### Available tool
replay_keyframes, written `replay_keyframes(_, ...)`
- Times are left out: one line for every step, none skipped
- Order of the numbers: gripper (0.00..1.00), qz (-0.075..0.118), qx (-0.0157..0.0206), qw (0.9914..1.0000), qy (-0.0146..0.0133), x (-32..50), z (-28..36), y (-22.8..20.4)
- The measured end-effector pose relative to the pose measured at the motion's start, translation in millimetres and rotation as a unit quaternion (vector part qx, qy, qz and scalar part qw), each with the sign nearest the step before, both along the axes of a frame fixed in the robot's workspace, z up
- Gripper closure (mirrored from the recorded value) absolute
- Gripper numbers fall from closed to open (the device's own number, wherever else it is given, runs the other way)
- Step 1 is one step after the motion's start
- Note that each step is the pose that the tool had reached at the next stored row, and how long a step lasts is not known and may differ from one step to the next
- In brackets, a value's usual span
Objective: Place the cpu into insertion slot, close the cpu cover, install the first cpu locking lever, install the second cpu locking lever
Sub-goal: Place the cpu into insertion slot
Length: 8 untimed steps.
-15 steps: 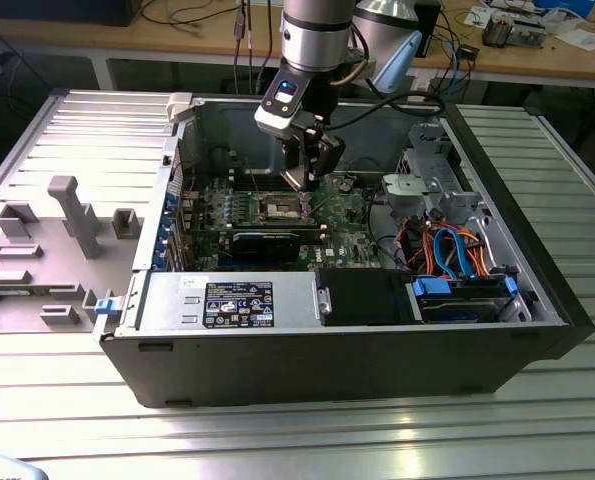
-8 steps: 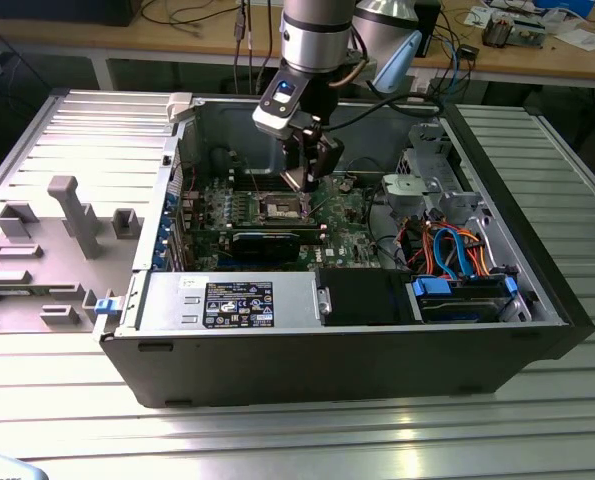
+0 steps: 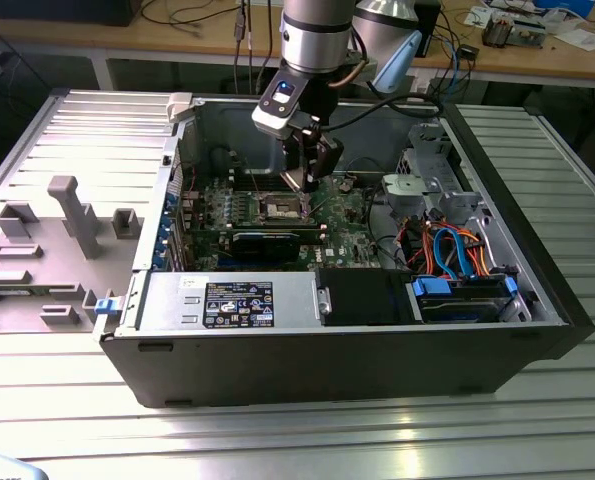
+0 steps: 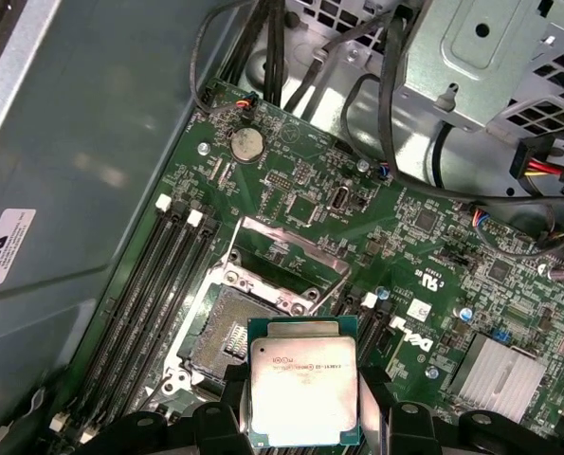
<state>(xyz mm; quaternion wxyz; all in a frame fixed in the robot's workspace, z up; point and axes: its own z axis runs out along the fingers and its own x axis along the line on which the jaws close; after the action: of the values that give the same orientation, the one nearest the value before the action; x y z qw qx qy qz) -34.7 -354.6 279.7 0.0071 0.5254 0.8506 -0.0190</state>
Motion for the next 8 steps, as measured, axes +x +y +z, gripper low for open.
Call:
replay_keyframes(0.45, 0.0, -0.0002, 1.0, 0.0, 0.0, 0.0, 0.0)
replay_keyframes(0.45, -0.001, -0.0004, 1.0, 0.0, 0.0, -0.1, 0.0)
replay_keyframes(0.45, -0.002, -0.0006, 1.0, 0.0, 0.0, -0.2, 0.0)
replay_keyframes(0.45, -0.003, -0.0007, 1.0, 0.0, 0.0, -0.2, 0.0)
replay_keyframes(0.45, -0.003, -0.0009, 0.99999, 0.0, 0.0, -0.2, 0.0)
replay_keyframes(0.45, -0.004, -0.001, 0.99999, 0.0, 0.0, -0.3, 0.0)
replay_keyframes(0.45, -0.004, -0.0011, 0.99999, 0.0, 0.0, -0.3, 0.0)
replay_keyframes(0.45, -0.005, -0.0012, 0.99999, 0.0, 0.0, -0.4, 0.0)
